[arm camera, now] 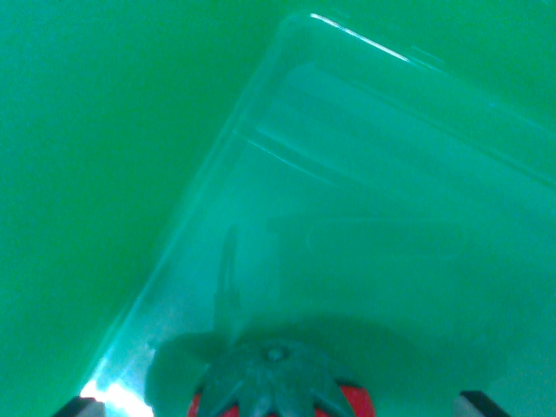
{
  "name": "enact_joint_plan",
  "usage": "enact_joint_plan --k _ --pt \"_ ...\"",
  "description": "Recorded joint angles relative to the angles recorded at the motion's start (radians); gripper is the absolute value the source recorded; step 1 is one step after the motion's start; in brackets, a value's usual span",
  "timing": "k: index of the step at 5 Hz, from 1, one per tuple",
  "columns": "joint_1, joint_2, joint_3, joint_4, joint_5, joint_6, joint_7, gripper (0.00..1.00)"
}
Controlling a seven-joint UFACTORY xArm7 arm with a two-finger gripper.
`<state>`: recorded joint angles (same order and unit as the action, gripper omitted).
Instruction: Pick fruit
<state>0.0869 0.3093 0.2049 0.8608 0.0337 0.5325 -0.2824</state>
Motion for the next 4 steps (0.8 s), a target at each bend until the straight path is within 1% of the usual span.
enact_joint_plan --k 1,4 --pt "0.0000 0.000 0.000 0.000 0.0000 0.000 0.000 1.00" --pt "0.0000 0.000 0.000 0.000 0.0000 0.000 0.000 1.00"
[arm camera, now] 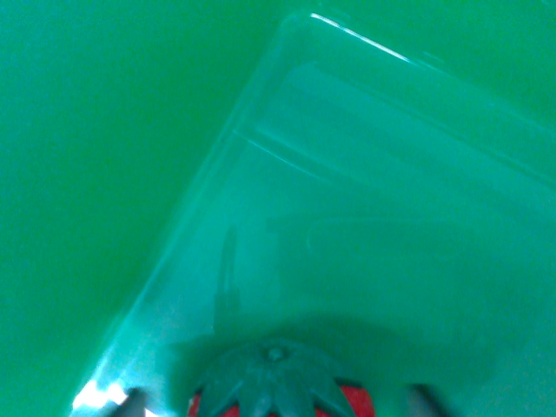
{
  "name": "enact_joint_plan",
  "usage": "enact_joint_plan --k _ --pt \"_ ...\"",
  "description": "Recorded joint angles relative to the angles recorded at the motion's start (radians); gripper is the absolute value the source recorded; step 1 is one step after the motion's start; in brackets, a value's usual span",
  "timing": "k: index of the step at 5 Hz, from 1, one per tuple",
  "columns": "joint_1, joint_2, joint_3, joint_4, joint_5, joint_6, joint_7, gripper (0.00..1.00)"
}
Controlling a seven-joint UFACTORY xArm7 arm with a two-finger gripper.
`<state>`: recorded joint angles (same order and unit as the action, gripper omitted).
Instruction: Pick fruit
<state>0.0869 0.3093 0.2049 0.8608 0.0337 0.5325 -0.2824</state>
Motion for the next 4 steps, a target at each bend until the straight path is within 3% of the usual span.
enact_joint_plan --k 4 --pt "-0.0004 -0.004 0.000 0.005 0.0007 0.009 0.000 1.00"
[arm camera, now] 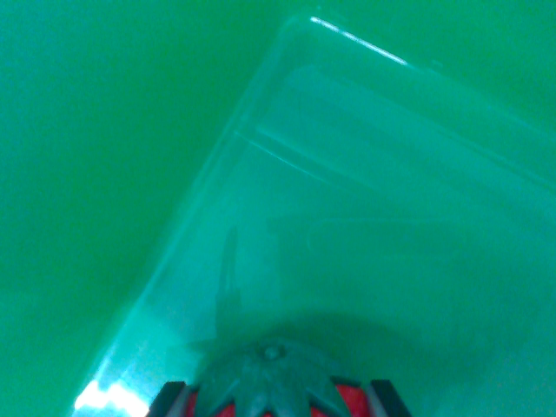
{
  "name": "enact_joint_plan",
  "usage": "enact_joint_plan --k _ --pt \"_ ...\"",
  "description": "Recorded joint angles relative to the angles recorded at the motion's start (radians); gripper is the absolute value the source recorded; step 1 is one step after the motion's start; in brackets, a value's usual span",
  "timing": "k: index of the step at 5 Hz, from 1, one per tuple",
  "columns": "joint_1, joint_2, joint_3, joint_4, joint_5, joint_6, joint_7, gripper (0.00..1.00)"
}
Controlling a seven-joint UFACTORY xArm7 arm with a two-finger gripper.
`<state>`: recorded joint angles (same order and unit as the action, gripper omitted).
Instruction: Pick fruit
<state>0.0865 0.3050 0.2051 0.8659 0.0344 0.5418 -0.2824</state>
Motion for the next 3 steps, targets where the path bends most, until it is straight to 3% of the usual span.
enact_joint_plan --k 3 --pt "-0.0015 -0.016 0.001 0.019 0.0027 0.035 0.000 1.00"
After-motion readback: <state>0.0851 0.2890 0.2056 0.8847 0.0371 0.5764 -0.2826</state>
